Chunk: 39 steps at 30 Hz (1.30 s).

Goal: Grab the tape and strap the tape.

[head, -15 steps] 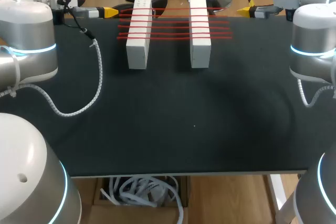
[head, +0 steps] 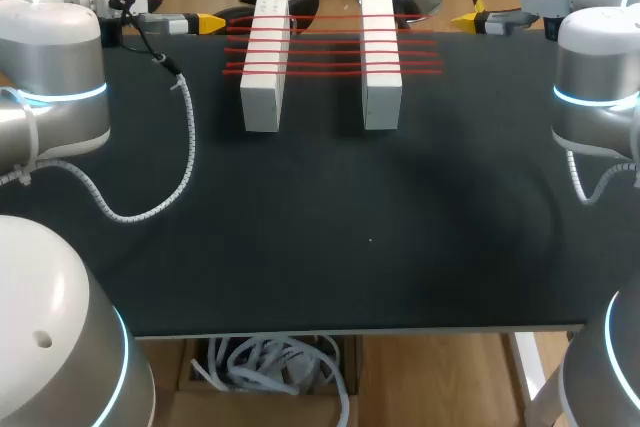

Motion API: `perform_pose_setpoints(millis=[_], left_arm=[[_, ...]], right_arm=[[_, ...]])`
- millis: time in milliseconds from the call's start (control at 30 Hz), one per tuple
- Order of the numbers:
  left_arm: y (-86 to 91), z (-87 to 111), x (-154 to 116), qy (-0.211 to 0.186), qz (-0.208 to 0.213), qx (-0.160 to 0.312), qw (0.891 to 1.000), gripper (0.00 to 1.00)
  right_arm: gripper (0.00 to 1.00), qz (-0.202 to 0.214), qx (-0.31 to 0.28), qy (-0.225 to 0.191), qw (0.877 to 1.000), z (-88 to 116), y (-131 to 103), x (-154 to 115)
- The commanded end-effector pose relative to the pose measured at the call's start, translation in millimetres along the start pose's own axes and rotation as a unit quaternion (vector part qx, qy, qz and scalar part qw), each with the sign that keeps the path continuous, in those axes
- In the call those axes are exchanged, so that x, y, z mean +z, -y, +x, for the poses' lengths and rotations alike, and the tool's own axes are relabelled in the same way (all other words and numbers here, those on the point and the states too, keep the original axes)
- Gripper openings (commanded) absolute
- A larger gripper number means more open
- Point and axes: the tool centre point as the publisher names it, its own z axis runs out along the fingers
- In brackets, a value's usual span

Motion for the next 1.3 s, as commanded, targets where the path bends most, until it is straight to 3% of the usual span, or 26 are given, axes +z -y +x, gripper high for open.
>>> perform_pose_setpoints(millis=[33, 267, 433, 667, 800, 1300], left_arm=[[0.0, 0.0, 0.0, 0.000, 0.000, 0.000, 1.000, 1.00], [-1.5, 4.6, -8.0, -0.022, 0.006, 0.026, 0.999, 1.00], [-12.6, 10.4, -19.0, -0.053, -0.008, 0.053, 0.997, 1.00], [-31.1, 31.5, -37.3, -0.150, -0.017, 0.114, 0.982, 1.00], [-38.5, 39.3, -46.2, -0.192, 0.008, 0.135, 0.972, 1.00], [-39.6, 39.8, -47.7, -0.194, 0.017, 0.134, 0.972, 1.00]], right_arm=[[1.00, 0.000, 0.000, 0.000, 1.000, 0.0, 0.0, 0.0], [1.00, 0.000, 0.000, 0.000, 1.000, 0.0, 0.0, 0.0], [1.00, 0.000, 0.000, 0.000, 1.000, 0.0, 0.0, 0.0], [1.00, 0.000, 0.000, 0.000, 1.000, 0.0, 0.0, 0.0], [1.00, 0.000, 0.000, 0.000, 1.000, 0.0, 0.0, 0.0], [1.00, 0.000, 0.000, 0.000, 1.000, 0.0, 0.0, 0.0]])
